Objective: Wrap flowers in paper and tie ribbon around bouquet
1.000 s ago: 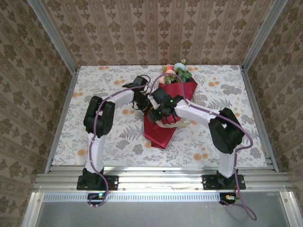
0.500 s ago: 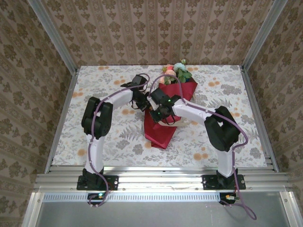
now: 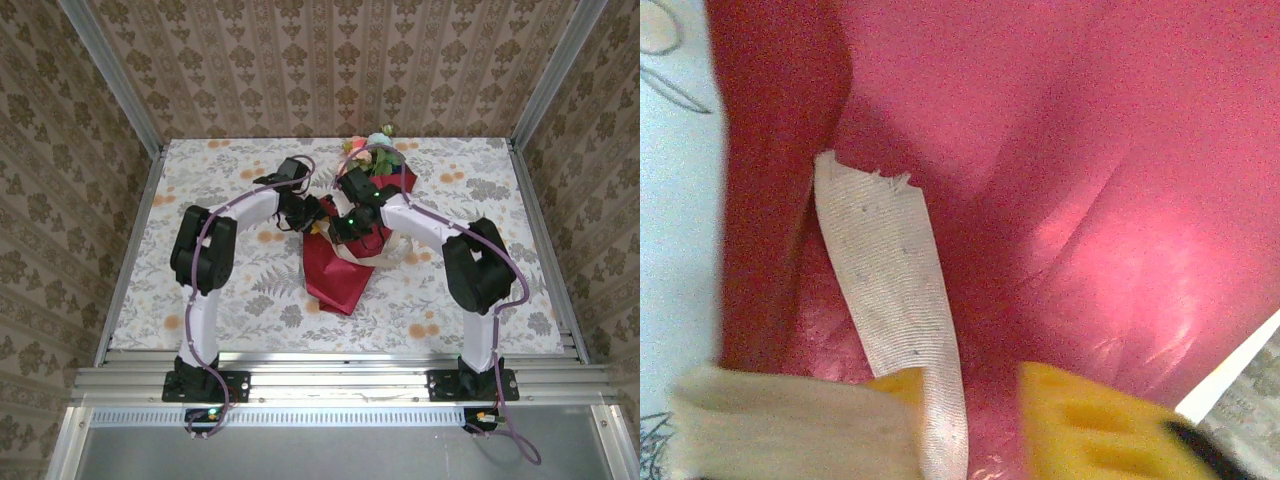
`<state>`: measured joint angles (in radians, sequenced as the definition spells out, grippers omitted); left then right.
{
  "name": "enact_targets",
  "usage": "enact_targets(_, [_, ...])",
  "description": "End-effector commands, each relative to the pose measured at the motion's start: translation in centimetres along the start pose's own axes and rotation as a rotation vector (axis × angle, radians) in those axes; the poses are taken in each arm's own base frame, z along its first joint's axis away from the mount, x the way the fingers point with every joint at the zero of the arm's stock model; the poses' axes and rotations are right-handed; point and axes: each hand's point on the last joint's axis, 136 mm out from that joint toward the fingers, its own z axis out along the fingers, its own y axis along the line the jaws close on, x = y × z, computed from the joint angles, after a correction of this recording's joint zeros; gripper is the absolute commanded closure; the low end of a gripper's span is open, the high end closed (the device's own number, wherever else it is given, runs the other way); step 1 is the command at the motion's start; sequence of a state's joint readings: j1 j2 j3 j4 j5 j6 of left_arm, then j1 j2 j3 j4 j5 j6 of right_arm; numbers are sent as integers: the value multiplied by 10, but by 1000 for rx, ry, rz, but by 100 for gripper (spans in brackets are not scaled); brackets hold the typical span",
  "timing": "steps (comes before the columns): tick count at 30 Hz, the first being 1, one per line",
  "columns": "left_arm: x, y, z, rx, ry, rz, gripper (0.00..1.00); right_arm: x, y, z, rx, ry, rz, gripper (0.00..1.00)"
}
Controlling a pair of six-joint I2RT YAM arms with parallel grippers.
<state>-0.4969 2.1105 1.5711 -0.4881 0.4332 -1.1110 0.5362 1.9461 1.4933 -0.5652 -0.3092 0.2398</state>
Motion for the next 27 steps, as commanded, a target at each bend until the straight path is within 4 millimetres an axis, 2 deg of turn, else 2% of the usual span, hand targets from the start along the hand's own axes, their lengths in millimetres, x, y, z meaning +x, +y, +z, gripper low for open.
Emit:
enact_targets(1, [2, -11, -35, 8, -67, 36, 56, -9, 0, -5, -80, 8, 92, 100])
enact_targets(9, [19, 10, -66, -9, -125, -13, 48, -7, -22, 15, -196, 98, 282, 100])
enact_targets(12, [31, 5, -69, 26, -101, -15, 57, -7, -27, 19, -210, 114, 325, 100])
enact_targets(15, [51, -2, -58, 40, -19, -13, 65, -5, -32, 23, -210, 132, 354, 100])
enact_targets(18, [68, -3, -43, 22, 45, -24, 66, -5, -35, 25, -210, 137, 365, 100])
enact_targets(22, [76, -5, -28, -2, 76, -40, 62, -5, -37, 25, -215, 138, 380, 100])
enact_targets(27, [80, 3, -13, -44, 83, -80, 60, -5, -39, 28, -230, 141, 396, 100])
